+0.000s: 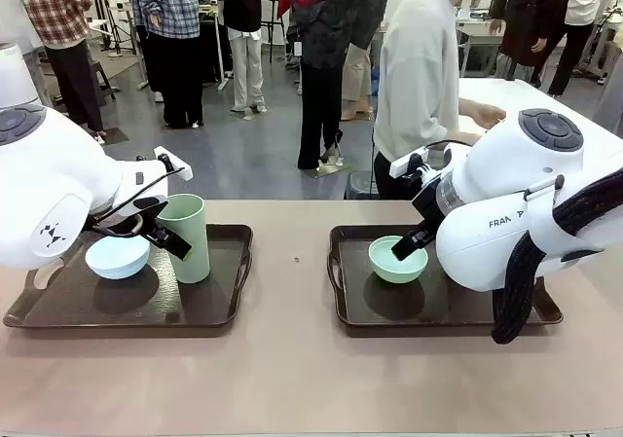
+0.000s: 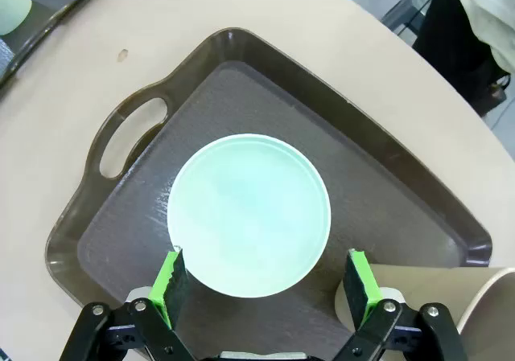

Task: Set up a tray with a mat and arrange the tableware.
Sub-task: Pick up the Picnic Bowl and Reusable plastic cup from the Handle tray in front of the human's position and hold them in the air.

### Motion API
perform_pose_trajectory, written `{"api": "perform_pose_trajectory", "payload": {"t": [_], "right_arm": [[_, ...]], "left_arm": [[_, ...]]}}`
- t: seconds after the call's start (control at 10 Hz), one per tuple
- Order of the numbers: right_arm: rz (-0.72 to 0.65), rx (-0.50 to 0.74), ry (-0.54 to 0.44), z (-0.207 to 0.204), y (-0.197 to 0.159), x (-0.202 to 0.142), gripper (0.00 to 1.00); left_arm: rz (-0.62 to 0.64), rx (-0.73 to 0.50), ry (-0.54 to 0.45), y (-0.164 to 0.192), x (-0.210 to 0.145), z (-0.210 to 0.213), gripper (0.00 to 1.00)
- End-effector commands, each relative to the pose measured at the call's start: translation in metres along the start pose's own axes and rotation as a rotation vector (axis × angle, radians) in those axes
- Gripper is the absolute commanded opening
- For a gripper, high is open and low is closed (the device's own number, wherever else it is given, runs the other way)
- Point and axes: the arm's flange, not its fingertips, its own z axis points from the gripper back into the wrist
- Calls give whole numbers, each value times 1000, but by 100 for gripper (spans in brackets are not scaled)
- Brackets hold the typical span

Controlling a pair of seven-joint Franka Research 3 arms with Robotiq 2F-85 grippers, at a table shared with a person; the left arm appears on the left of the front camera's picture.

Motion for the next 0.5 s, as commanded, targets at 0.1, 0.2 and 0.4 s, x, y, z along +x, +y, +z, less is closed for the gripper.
{"api": "perform_pose_trajectory", "payload": {"t": [0.1,0.2,0.4], "right_arm": [[0,0,0,0,0,0,100],[0,0,0,0,0,0,100],[0,0,0,0,0,0,100]], "left_arm": [[0,0,0,0,0,0,100],[0,0,0,0,0,0,100],[0,0,0,0,0,0,100]]}}
